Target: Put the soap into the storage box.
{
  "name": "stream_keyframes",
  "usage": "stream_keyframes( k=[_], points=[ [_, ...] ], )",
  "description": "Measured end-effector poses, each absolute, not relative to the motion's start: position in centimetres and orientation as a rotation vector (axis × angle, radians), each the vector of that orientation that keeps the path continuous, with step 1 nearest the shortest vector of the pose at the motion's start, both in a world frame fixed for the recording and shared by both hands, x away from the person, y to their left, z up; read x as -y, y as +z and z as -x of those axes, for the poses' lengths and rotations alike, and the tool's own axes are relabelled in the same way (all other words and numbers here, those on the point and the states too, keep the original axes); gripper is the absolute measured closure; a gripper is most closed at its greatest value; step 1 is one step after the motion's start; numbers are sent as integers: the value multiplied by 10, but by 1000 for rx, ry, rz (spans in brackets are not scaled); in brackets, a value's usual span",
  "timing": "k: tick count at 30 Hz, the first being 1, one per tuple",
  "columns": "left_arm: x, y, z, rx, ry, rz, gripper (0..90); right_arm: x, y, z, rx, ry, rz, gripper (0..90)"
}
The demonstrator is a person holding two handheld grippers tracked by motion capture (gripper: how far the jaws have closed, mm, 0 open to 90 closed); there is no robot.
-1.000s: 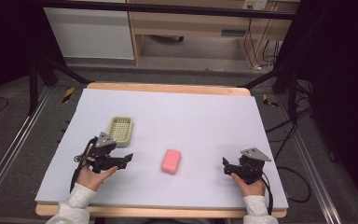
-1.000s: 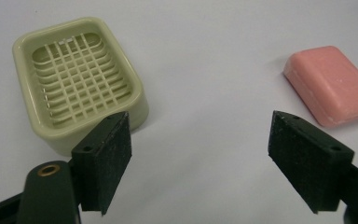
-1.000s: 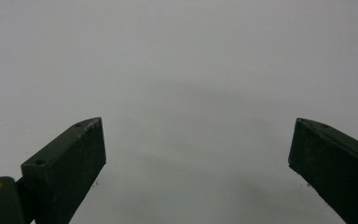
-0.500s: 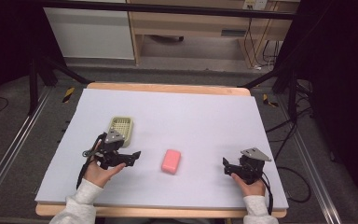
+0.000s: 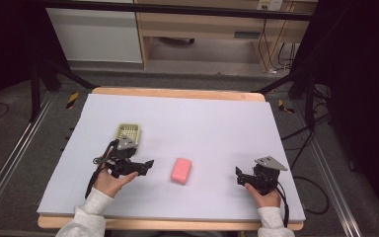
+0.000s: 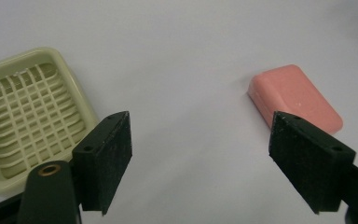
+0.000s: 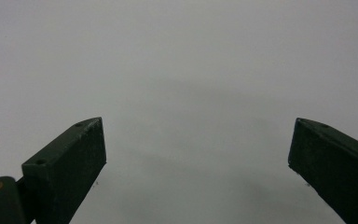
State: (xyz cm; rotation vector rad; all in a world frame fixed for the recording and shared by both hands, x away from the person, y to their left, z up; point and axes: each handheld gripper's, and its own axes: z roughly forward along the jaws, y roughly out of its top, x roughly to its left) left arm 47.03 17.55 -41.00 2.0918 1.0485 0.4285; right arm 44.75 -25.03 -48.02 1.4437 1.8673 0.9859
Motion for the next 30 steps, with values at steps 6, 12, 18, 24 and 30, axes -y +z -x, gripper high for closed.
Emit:
stream_keyframes(
  k=[6,12,18,24,30],
  points=[
    [-167,-408,-471,-1040,424,-2104,209,250,-480,-447,-1868,992,-1446,44],
    [-159,-408,-472,-1027,410,-2115,209,250,-480,-447,-1872,991,-1446,44],
    [-152,-408,-471,-1021,398,-2120,208,250,-480,-447,-1873,994,-1449,44],
    [-146,-407,-470,-1010,392,-2126,210,250,-480,-447,-1877,994,-1447,44],
    [-141,-407,-471,-999,384,-2132,211,251,-480,-447,-1875,1000,-1452,44]
  ],
)
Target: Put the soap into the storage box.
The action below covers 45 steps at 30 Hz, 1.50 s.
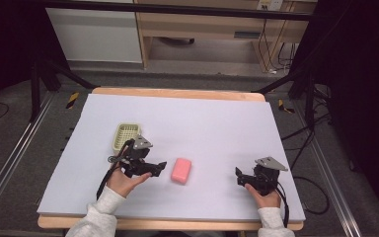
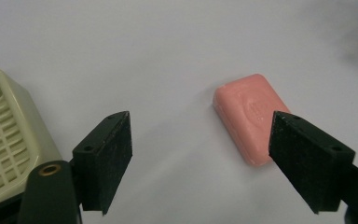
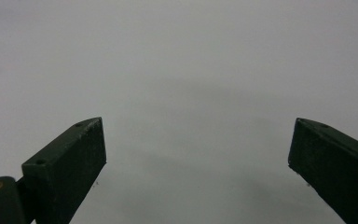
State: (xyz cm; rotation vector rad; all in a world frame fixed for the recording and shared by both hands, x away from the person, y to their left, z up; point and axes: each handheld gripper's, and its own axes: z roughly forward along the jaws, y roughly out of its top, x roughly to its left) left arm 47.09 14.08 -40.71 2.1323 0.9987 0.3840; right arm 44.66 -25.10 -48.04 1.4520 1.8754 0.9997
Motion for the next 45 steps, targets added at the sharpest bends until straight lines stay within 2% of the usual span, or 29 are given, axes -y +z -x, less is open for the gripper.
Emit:
stream_keyframes(
  k=[45],
  points=[
    [-80,-430,-473,-984,319,-2219,208,250,-480,-448,-1882,992,-1453,44]
  ],
)
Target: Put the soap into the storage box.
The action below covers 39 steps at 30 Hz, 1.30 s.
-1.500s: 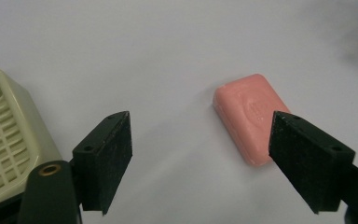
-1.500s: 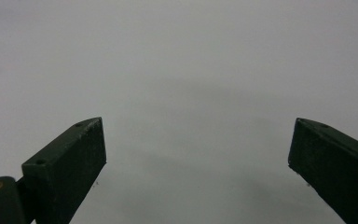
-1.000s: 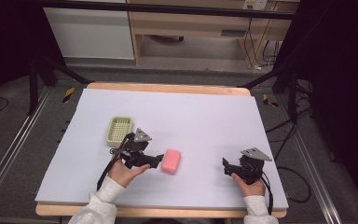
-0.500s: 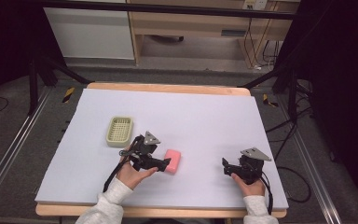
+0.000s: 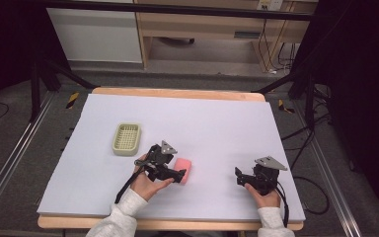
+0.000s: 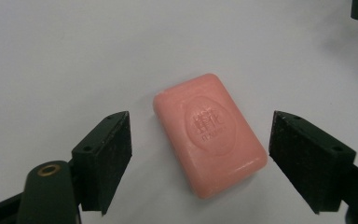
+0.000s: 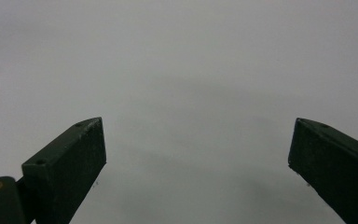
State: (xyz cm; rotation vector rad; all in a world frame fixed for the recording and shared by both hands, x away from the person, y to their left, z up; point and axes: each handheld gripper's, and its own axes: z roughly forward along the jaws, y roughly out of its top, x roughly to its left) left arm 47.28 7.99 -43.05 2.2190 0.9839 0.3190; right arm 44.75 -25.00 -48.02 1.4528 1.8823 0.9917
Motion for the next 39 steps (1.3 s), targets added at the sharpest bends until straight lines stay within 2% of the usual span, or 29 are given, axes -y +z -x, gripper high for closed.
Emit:
stream_keyframes(
  k=[22,39],
  points=[
    [-61,-450,-481,-1035,304,-2258,216,250,-481,-448,-1888,989,-1458,44],
    [-62,-453,-481,-1054,256,-2268,296,250,-481,-448,-1893,986,-1460,45]
  ],
)
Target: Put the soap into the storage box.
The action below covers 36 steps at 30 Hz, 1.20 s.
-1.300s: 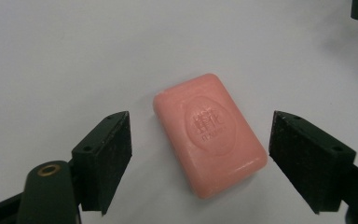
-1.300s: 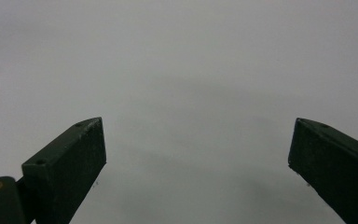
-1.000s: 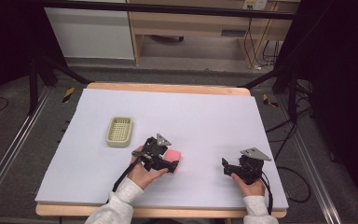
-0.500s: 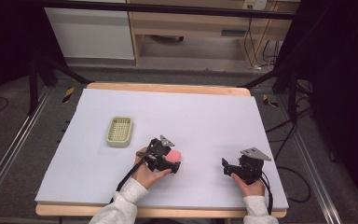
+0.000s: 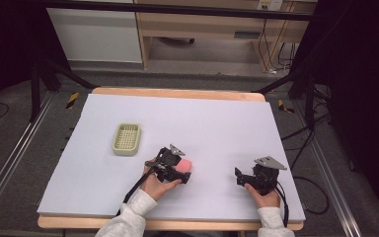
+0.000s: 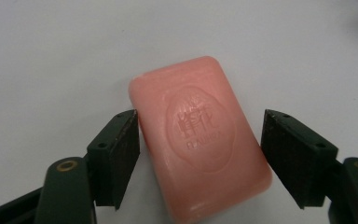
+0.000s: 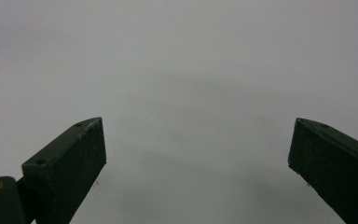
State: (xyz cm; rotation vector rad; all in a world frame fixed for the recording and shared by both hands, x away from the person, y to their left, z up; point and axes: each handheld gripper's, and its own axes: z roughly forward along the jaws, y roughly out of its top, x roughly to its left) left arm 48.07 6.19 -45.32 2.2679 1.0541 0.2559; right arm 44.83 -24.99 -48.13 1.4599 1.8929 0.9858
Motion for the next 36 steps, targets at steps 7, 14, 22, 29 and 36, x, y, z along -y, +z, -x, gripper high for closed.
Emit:
stream_keyframes(
  k=[7,14,22,29,36],
  points=[
    [-68,-452,-481,-1057,230,-2269,352,249,-481,-448,-1896,988,-1463,45],
    [-68,-450,-482,-1047,235,-2276,351,249,-482,-449,-1900,986,-1461,45],
    [-61,-450,-488,-1050,231,-2319,299,249,-482,-449,-1901,990,-1463,45],
    [-57,-457,-493,-1068,213,-2356,318,249,-482,-449,-1908,986,-1468,45],
    [-55,-458,-495,-1074,209,-2365,325,249,-482,-449,-1908,987,-1471,45]
  ],
)
